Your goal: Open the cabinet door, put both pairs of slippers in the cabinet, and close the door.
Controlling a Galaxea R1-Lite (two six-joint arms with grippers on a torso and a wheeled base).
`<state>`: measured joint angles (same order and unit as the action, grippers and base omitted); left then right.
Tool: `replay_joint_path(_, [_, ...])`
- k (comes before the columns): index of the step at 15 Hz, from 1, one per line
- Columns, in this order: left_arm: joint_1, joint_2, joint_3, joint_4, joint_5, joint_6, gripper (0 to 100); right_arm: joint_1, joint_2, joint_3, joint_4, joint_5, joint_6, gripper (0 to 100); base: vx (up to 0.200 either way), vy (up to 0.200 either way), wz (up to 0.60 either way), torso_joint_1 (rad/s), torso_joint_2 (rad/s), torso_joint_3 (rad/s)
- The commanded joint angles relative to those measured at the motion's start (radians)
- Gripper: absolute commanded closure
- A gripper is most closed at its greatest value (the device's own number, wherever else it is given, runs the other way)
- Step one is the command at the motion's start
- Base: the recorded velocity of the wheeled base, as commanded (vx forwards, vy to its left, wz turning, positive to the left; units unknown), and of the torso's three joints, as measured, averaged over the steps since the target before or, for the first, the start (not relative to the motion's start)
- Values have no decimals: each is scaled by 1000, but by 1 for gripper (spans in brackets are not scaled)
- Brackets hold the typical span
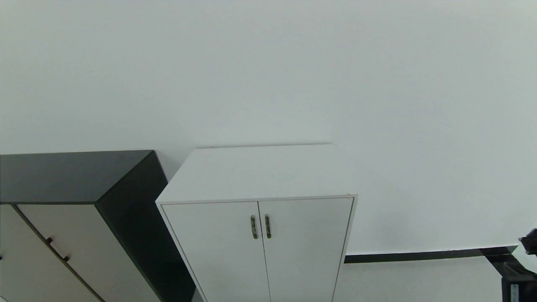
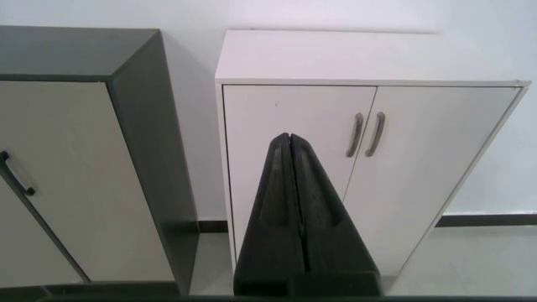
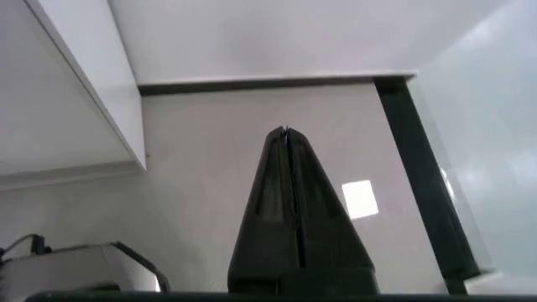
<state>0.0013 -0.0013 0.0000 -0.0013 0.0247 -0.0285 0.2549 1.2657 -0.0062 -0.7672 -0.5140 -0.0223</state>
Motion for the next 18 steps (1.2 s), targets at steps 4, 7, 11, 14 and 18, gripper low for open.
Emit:
replay_joint_path(4, [0, 1, 0, 0, 0, -1, 100, -120, -399, 6, 302, 272, 4, 100, 0, 0, 0, 0, 0, 0])
replay_joint_path(7, [0, 1, 0, 0, 0, -1, 100, -155, -631, 6, 511, 488, 13, 100, 0, 0, 0, 0, 0, 0])
replay_joint_path(11, [0, 1, 0, 0, 0, -1, 100, -154, -720, 6, 632, 513, 15, 100, 0, 0, 0, 0, 0, 0])
replay_joint_path(14, [0, 1, 0, 0, 0, -1, 100, -144, -781, 6, 717, 516, 15, 100, 0, 0, 0, 0, 0, 0])
replay_joint_path(18, [0, 1, 0, 0, 0, -1, 100, -65, -832, 6, 723, 514, 44, 100, 0, 0, 0, 0, 0, 0])
